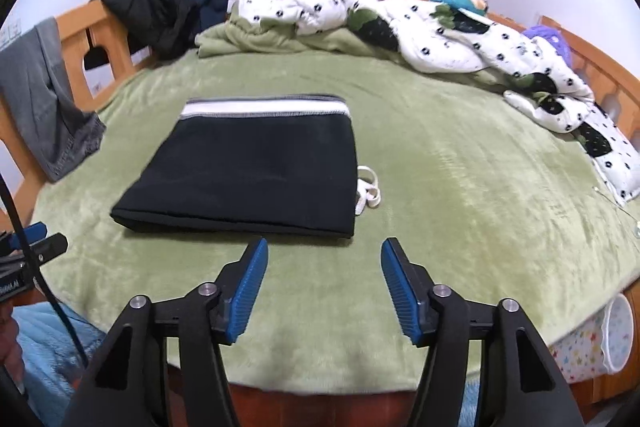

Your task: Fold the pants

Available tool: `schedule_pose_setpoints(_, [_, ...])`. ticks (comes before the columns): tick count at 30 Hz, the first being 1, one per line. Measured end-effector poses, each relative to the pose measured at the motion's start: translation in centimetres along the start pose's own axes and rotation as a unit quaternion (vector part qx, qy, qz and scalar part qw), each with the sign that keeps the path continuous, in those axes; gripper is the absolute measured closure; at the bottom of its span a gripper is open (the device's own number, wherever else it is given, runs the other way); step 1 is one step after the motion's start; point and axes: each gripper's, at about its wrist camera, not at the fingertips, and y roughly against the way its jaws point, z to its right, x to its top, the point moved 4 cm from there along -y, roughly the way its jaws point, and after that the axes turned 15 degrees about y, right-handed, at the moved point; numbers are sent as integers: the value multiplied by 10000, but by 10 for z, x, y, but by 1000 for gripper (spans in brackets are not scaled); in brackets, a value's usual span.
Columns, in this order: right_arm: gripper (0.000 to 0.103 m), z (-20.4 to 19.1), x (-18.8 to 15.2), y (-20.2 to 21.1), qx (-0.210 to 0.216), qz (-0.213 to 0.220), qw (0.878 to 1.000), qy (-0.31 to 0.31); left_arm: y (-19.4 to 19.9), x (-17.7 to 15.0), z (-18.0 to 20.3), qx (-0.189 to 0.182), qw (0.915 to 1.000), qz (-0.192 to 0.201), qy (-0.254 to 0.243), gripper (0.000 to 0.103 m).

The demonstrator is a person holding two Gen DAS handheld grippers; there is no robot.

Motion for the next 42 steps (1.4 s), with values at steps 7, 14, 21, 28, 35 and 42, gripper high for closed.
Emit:
schedule_pose_setpoints(7, [19, -7, -14, 33, -184, 92, 9998, 31, 23, -18, 9, 69, 9998, 29, -175, 21])
schedule_pose_setpoints(14, [12, -11, -33, 41, -231, -76, 9997, 53, 30, -33, 9, 240, 9993, 48, -297, 18])
schedule_pose_setpoints(21, [12, -13, -43, 44, -181, -118, 9997, -58, 34, -31, 6, 288, 9990, 128, -308, 18])
schedule_pose_setpoints(28, [12, -14, -44, 42, -161, -140, 9998, -62, 34, -30, 5, 319, 9989, 145, -305, 18])
schedule_pose_setpoints(35, [12, -14, -44, 41, -163, -140, 9997, -85, 34, -29, 2, 337, 9990, 152, -239, 18])
schedule_pose_setpoints(42, [12, -13, -44, 41, -150, -142, 9997, -96, 35, -30, 1, 379, 9989, 167, -227, 18])
